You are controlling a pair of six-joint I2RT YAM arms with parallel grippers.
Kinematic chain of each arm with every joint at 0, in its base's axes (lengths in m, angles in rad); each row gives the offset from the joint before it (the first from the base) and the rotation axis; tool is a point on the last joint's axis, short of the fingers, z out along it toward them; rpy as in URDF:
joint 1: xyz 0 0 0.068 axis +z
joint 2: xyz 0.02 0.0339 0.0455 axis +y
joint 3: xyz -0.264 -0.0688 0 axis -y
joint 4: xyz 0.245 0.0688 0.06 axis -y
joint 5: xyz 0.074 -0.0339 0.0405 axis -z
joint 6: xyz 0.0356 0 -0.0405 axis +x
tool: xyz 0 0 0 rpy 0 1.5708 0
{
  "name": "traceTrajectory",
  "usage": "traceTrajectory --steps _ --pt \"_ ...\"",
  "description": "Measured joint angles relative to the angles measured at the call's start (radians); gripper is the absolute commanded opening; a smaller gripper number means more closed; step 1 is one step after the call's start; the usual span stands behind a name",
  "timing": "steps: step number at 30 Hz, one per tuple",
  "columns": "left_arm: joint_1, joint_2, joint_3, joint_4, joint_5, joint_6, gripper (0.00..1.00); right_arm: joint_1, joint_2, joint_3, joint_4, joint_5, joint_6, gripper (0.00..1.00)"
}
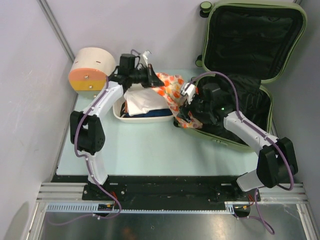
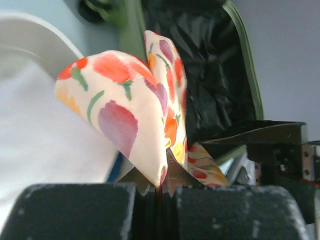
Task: Open, take out, and arrange the luggage
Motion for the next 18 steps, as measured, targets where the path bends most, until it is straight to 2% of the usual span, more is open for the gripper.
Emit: traceTrajectory --steps 8,10,13,18 --pt "0.191 0.041 0.035 0.087 -0.089 0.055 0.00 -0.098 -0.003 -0.002 0.019 -0.001 0.132 0.85" --pt "0.232 0.035 -0.012 0.140 -0.119 0.066 0.00 -0.103 -0.003 -0.002 0.019 -0.002 0.148 0.85" --pt "0.283 -0.001 -0.168 0.220 -0.184 0.084 0.00 -0.108 -0.003 -0.002 0.020 -0.003 0.163 0.85" --pt "0.300 -0.047 -0.364 0.270 -0.275 0.117 0.00 -0.109 -0.003 -0.002 0.026 -0.003 0.170 0.85"
